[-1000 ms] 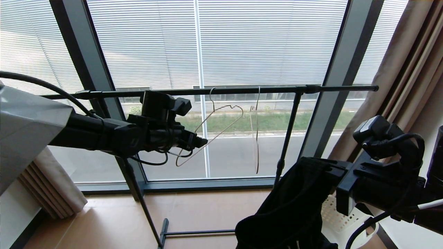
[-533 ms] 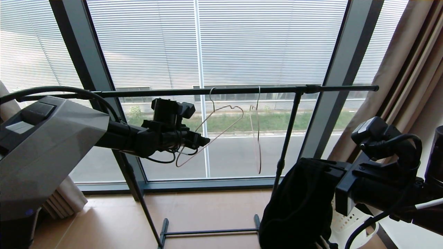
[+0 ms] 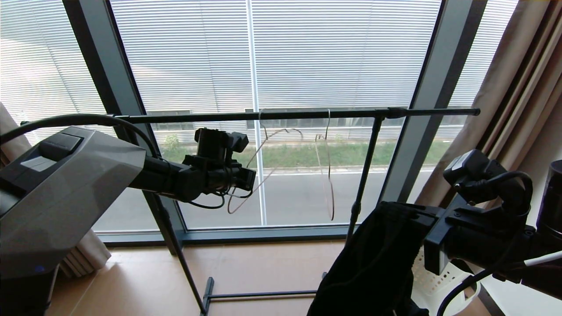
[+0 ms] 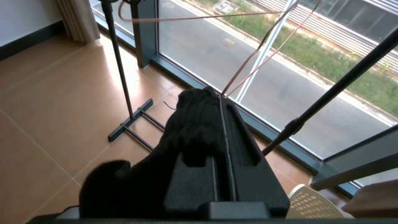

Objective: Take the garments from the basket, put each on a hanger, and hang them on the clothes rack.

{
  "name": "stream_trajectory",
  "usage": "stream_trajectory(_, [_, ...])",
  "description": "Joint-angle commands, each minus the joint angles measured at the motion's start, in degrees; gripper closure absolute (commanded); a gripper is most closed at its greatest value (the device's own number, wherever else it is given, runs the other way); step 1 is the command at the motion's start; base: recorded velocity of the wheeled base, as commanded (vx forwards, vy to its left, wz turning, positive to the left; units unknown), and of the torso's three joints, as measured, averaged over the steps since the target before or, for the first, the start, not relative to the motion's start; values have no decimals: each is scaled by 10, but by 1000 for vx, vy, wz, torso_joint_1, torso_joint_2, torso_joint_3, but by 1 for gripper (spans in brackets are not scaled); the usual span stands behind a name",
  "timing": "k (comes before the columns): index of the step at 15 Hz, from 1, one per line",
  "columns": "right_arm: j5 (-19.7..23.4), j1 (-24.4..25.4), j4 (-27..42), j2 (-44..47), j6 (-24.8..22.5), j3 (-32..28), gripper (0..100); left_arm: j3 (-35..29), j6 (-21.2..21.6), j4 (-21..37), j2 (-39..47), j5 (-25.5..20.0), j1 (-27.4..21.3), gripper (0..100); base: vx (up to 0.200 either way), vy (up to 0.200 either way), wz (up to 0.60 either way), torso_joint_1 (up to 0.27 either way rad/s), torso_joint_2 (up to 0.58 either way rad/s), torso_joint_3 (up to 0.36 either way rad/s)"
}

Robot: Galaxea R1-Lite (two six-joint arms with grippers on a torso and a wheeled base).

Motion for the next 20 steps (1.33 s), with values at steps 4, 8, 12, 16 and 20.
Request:
stream_trajectory(4, [-1,0,0,1,0,0,100,-1,0,-1,-2,0,0,100,0,0,0,0,0,0])
stream_trajectory(8, [0,0,0,1,0,0,100,8,-5,-28,-33,0,-5,100,0,0,0,0,0,0])
stream_trajectory(12, [-1,0,0,1,0,0,100,35,-6,-40,-52,0,-18,100,0,0,0,0,0,0])
stream_trajectory(16, [-1,0,0,1,0,0,100,133,-6,-109,-100,-1,-17,100,0,0,0,0,0,0])
stream_trajectory(20, [-1,0,-1,12,0,0,100,242,-3,-153,-181,-2,-22,100,0,0,0,0,0,0])
